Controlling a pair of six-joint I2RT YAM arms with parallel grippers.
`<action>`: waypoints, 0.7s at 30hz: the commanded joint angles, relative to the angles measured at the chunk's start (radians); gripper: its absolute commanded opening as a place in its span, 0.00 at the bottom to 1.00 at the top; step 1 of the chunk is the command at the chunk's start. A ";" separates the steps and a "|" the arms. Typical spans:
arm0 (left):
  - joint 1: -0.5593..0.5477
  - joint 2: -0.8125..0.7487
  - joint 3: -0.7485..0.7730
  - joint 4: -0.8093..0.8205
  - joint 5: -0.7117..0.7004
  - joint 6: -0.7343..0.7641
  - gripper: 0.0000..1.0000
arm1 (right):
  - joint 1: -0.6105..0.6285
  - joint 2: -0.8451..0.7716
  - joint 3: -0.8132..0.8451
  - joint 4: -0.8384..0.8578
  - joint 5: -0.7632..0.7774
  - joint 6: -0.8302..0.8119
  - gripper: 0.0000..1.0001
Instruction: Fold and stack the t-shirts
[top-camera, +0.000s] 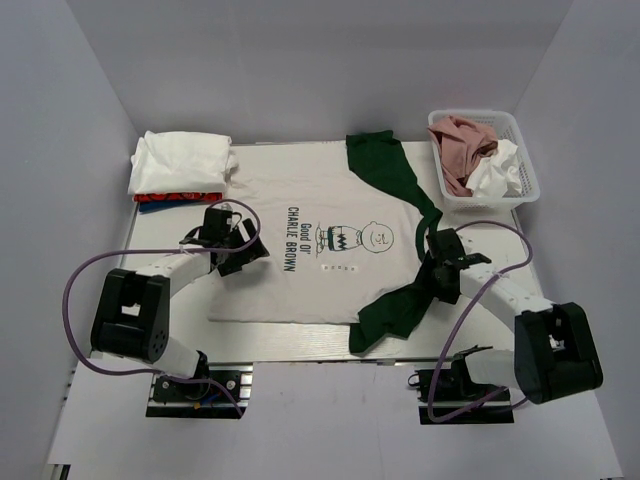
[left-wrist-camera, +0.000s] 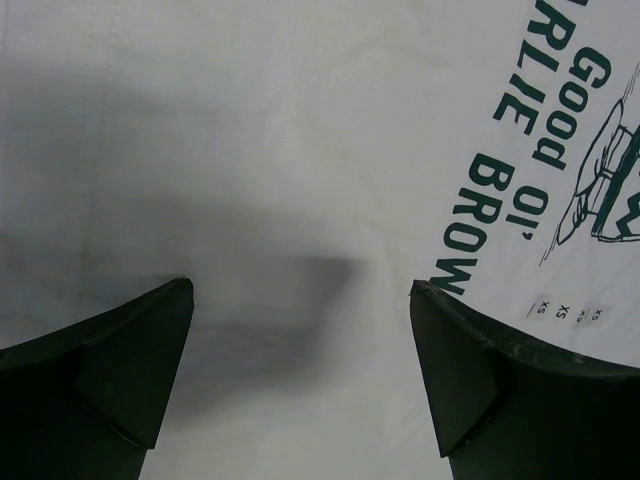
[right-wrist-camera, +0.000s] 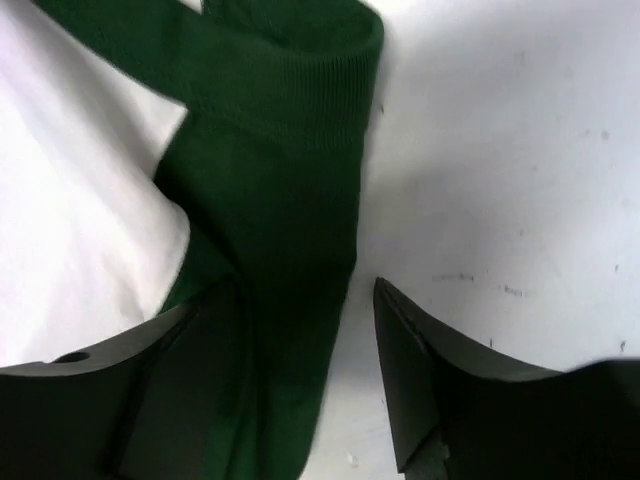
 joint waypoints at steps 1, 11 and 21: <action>-0.001 -0.016 -0.058 -0.032 -0.055 -0.005 1.00 | -0.005 0.050 0.000 0.075 -0.010 0.003 0.62; -0.001 -0.044 -0.058 -0.081 -0.167 -0.005 1.00 | -0.007 -0.034 0.173 -0.191 0.073 -0.047 0.08; 0.018 -0.053 -0.027 -0.124 -0.236 -0.005 1.00 | -0.013 -0.020 0.376 -0.436 0.328 -0.020 0.00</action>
